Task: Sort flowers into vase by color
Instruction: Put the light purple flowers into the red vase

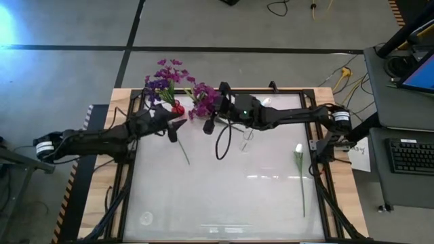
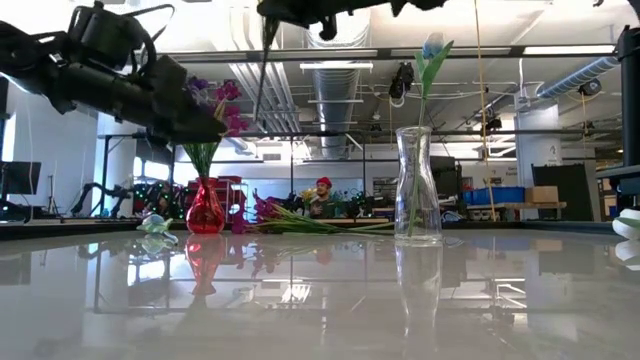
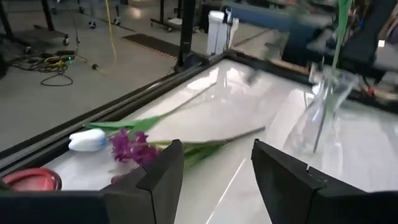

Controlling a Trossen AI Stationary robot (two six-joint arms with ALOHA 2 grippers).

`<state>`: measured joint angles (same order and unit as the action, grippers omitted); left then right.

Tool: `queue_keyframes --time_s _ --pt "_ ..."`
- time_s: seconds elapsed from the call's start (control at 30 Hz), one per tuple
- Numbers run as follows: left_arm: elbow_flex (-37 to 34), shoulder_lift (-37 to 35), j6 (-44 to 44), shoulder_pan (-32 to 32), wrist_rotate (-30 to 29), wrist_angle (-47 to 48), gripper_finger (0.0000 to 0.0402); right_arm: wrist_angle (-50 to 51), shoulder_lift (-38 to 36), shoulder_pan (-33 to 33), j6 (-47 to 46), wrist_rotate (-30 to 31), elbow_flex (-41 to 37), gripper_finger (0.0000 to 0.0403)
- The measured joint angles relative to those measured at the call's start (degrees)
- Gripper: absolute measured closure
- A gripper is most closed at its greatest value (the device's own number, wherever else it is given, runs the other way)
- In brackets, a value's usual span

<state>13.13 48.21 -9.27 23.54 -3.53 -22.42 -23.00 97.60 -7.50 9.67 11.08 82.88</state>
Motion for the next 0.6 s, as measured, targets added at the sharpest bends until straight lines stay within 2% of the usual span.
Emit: queue_keyframes --time_s 0.17,0.37,0.6 --pt "0.0 -2.12 2.03 -0.63 0.27 5.37 0.0226 -0.02 4.27 -3.35 1.17 -1.19 3.92 0.0385" --pt "-0.02 -7.57 7.9 -2.35 8.31 12.91 0.0226 -5.3 10.53 -7.22 -1.57 -7.25 8.31 0.0385" --pt "-0.02 -13.64 10.24 -3.88 10.52 17.12 0.0226 -7.7 18.85 -8.3 -1.3 -8.14 15.73 0.0385"
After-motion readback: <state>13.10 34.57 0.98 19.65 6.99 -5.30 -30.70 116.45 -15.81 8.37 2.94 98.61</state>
